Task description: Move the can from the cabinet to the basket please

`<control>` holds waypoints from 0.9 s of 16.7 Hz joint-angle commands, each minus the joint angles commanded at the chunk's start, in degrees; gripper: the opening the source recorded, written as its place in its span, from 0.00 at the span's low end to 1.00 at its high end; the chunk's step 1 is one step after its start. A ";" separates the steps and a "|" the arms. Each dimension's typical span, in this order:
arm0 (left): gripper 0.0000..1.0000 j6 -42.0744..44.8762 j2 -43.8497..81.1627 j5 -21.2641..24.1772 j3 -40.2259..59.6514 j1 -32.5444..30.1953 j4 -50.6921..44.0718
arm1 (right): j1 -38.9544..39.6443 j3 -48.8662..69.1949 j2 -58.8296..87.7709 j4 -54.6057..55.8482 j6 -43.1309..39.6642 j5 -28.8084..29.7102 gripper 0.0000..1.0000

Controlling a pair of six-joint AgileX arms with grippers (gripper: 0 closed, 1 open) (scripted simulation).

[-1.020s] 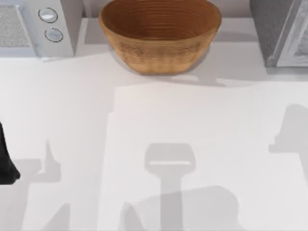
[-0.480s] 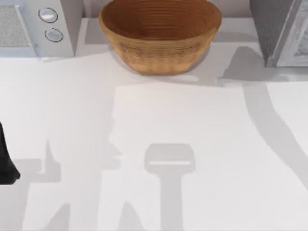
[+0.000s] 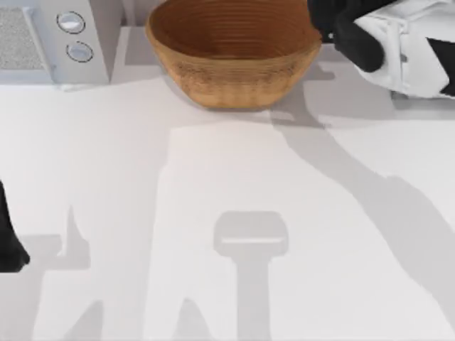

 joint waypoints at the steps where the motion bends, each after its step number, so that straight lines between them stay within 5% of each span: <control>1: 1.00 0.00 0.00 0.00 0.00 0.00 0.00 | 1.05 2.88 3.74 0.79 0.02 1.14 0.00; 7: 1.00 0.00 0.00 0.00 0.00 0.00 0.00 | 5.19 14.24 18.54 3.91 0.06 5.65 0.00; 15: 1.00 0.00 0.00 0.00 0.00 0.00 0.00 | 5.32 15.07 20.40 4.05 0.14 5.81 0.00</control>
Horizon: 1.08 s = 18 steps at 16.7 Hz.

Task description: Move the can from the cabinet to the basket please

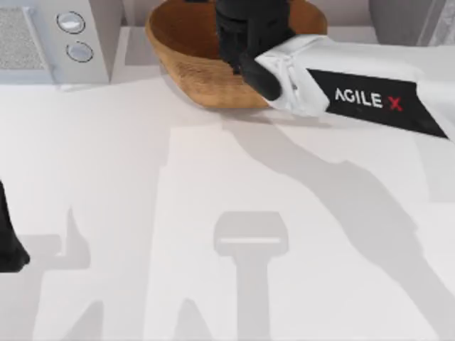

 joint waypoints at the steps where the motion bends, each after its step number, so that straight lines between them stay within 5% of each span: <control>1: 1.00 0.00 0.00 0.00 0.00 0.00 0.00 | -0.06 0.79 0.64 -0.14 -0.06 -0.25 0.00; 9: 1.00 0.00 0.00 0.00 0.00 0.00 0.00 | -1.26 6.60 4.68 -1.10 -0.19 -1.21 0.00; 18: 1.00 0.00 0.00 0.00 0.00 0.00 0.00 | -1.26 6.60 4.68 -1.10 -0.19 -1.21 0.68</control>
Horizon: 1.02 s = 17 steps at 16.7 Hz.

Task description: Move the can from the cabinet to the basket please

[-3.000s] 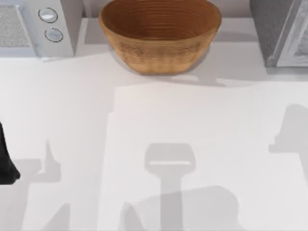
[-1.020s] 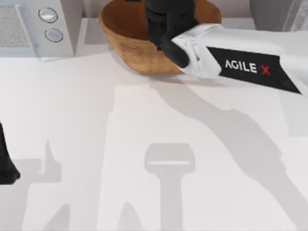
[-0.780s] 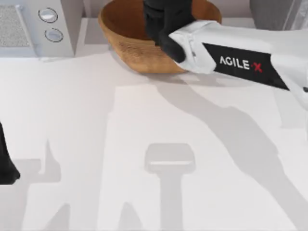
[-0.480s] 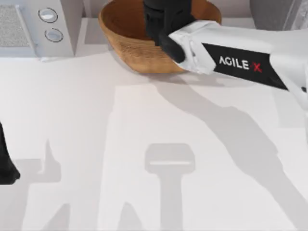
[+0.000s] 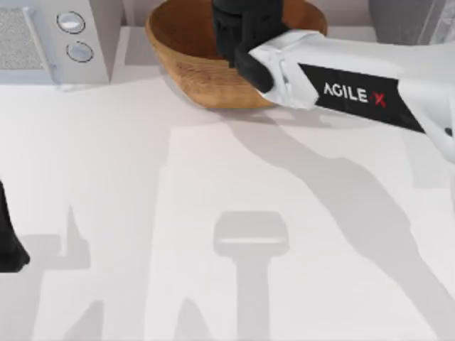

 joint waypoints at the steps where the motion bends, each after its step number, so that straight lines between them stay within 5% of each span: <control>1: 1.00 0.00 0.00 0.00 0.00 0.00 0.00 | 0.00 0.00 0.00 0.00 0.00 0.00 0.75; 5: 1.00 0.00 0.00 0.00 0.00 0.00 0.00 | 0.00 0.00 0.00 0.00 0.00 0.00 1.00; 17: 1.00 0.00 0.00 0.00 0.00 0.00 0.00 | 0.00 0.00 0.00 0.00 0.00 0.00 1.00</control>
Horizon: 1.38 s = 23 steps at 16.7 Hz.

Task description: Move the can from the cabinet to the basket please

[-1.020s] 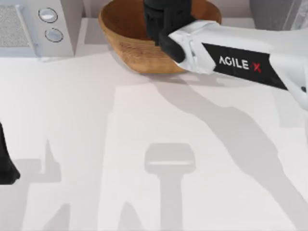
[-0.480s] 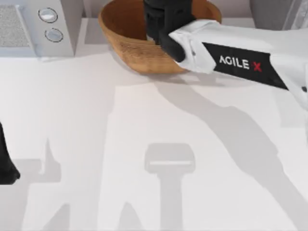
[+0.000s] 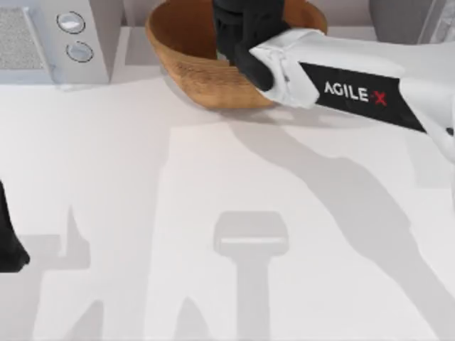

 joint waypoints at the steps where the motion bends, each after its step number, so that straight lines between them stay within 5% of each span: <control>1: 1.00 0.00 0.00 0.00 0.00 0.00 0.00 | 0.00 0.00 0.00 0.00 0.00 0.00 1.00; 23: 1.00 0.00 0.00 0.00 0.00 0.00 0.00 | -0.68 -5.63 -5.75 -1.02 -0.09 -1.05 1.00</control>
